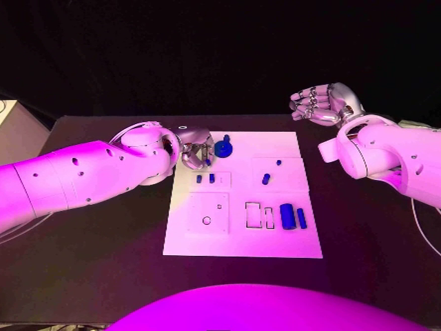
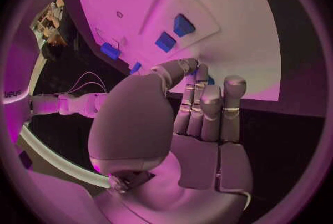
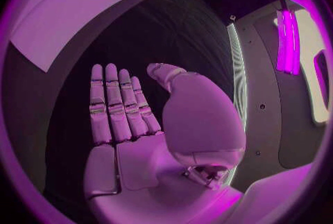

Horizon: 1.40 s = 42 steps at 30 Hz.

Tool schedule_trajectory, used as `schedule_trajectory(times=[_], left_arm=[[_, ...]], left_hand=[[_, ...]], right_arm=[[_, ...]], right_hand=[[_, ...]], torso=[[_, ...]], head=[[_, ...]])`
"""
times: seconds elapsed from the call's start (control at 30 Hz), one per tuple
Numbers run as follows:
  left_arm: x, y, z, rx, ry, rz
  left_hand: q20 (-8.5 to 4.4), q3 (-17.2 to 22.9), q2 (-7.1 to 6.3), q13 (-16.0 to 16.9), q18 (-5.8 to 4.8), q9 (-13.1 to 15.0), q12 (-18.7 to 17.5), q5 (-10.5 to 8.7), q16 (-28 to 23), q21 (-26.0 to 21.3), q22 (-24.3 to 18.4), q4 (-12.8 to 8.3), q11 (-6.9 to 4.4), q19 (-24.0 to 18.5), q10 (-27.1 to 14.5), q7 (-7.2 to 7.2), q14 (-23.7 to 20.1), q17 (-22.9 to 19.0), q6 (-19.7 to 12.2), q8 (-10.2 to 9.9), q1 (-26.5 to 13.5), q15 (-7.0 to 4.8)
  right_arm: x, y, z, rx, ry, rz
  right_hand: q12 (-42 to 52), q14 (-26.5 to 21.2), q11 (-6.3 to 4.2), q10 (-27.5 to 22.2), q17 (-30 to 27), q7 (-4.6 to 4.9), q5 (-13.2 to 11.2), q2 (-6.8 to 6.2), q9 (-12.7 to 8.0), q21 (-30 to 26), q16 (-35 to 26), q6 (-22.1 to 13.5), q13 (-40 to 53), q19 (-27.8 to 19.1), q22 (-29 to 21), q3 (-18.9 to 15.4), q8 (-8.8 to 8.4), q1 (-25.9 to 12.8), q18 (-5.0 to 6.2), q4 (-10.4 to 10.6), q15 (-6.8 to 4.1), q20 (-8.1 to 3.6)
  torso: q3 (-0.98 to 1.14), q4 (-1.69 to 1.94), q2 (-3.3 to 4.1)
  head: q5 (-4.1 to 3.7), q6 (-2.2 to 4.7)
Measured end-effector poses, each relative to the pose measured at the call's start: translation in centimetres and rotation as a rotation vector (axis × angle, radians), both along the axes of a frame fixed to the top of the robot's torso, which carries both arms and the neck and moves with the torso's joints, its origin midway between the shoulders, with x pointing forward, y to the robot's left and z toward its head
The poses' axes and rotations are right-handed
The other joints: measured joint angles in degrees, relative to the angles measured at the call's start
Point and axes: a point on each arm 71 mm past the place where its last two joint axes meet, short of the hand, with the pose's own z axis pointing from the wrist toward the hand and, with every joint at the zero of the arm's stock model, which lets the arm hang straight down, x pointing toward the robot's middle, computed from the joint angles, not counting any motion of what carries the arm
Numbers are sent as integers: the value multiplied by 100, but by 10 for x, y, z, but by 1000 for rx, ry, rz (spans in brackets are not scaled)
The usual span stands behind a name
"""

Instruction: Assemble the parts on the task board

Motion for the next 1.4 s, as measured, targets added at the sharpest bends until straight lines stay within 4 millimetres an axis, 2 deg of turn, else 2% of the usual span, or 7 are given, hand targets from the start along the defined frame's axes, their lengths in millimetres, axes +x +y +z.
schedule_trajectory(times=[0.37,0.83,1.4], left_arm=[[0,0,-1,2,7,0],[0,-2,-3,11,18,5],[1,-3,-5,15,21,7]], left_hand=[[0,-3,0,0,0,-1,-27,-1,0,0,-6,3,19,0,22,0,0,0,-1,-15,0,0],[0,-49,5,52,0,17,-36,-6,0,-7,-6,18,-23,0,104,-17,0,24,66,-40,-35,0],[-9,-138,-5,65,0,38,-73,-73,0,-61,-44,44,-50,-37,136,-39,0,22,85,-21,-85,0]], right_arm=[[0,0,0,0,1,1],[0,0,-1,0,1,0],[0,0,-1,0,2,1]], right_hand=[[0,0,0,0,1,0,0,0,0,0,0,0,0,0,0,0,0,0,0,0,0,0],[-44,0,0,0,-22,0,0,0,-11,0,-34,0,0,0,-33,0,-33,0,0,0,0,0],[-44,0,0,0,-22,0,0,0,-10,0,-34,-1,1,0,-33,0,-33,0,0,0,0,0]], torso=[[0,0,0],[-3,-2,5],[3,-2,-1]], head=[[0,-11],[-10,-12],[-16,-12]])
